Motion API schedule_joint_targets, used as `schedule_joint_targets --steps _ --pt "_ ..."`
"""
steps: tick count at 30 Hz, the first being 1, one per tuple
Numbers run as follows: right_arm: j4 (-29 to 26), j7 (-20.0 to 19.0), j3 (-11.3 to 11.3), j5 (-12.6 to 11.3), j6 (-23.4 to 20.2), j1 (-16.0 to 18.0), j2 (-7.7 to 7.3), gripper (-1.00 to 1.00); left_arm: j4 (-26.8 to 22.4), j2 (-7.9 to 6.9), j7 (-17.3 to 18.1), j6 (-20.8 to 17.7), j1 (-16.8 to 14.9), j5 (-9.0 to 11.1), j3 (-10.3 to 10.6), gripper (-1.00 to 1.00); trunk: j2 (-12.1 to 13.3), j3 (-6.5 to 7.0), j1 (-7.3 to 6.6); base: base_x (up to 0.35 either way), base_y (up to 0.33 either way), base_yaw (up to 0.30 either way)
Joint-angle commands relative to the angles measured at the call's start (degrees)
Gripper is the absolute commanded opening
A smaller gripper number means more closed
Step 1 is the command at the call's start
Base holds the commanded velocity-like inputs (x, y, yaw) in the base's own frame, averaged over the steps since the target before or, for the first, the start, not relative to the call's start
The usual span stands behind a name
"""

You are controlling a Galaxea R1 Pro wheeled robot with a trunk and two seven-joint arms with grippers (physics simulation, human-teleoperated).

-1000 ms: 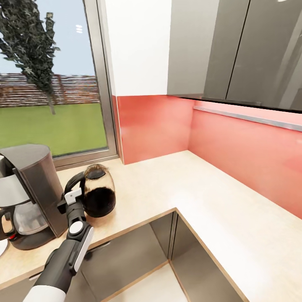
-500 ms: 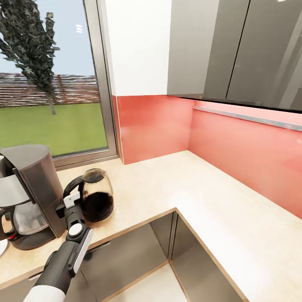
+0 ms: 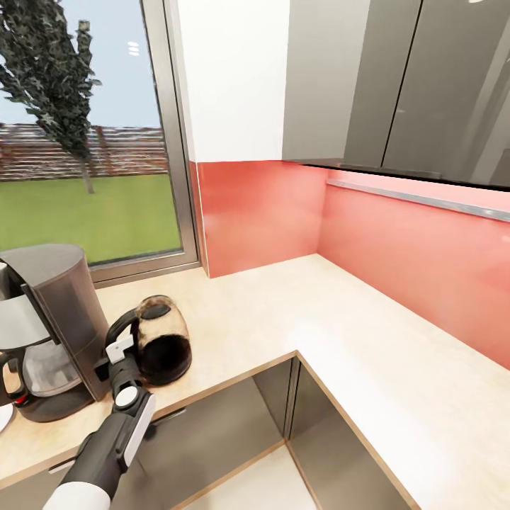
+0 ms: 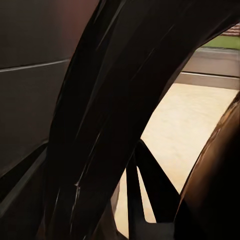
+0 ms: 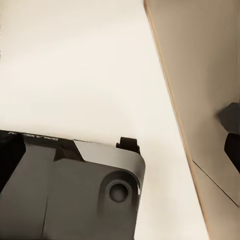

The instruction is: Set up a coffee station on the kitchen countertop: keep the coffee maker on the countertop, move the bottle of coffee from the kitchen shelf to the counter next to the coffee maker, place a paper coffee filter on top of the coffee maker, put the saucer next to the coffee maker with the coffee cup on the saucer, and place the electric kettle next to the coffee maker.

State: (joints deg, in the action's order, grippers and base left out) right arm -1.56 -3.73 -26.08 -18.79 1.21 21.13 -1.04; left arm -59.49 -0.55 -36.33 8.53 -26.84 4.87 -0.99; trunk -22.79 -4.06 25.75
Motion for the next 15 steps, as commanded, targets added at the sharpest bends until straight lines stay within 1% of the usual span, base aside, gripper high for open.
schedule_joint_targets --steps 1,7,8,15 --pt "0.05 -0.22 -0.43 -0.61 0.29 0.05 -0.02 1.0 -0.02 -0.01 -0.14 0.34 -0.06 0.22 0.1 -1.0 -0.13 -0.12 0.03 0.0 0.0 0.0" --pt "0.07 -0.22 -0.42 -0.63 0.54 0.05 -0.02 1.0 -0.01 0.07 -0.14 0.34 -0.06 0.21 0.27 -1.0 -0.13 -0.12 0.03 0.0 0.0 0.0" --pt "0.07 -0.22 -0.4 -0.63 0.54 0.05 -0.02 1.0 -0.01 0.08 -0.14 0.34 -0.06 0.19 0.28 1.0 -0.13 -0.12 0.03 0.0 0.0 0.0" --pt "0.07 -0.22 -0.38 -0.57 0.55 0.05 -0.02 1.0 0.07 -0.03 -0.08 0.42 -0.06 0.16 0.38 1.0 -0.13 -0.12 0.03 0.0 0.0 0.0"
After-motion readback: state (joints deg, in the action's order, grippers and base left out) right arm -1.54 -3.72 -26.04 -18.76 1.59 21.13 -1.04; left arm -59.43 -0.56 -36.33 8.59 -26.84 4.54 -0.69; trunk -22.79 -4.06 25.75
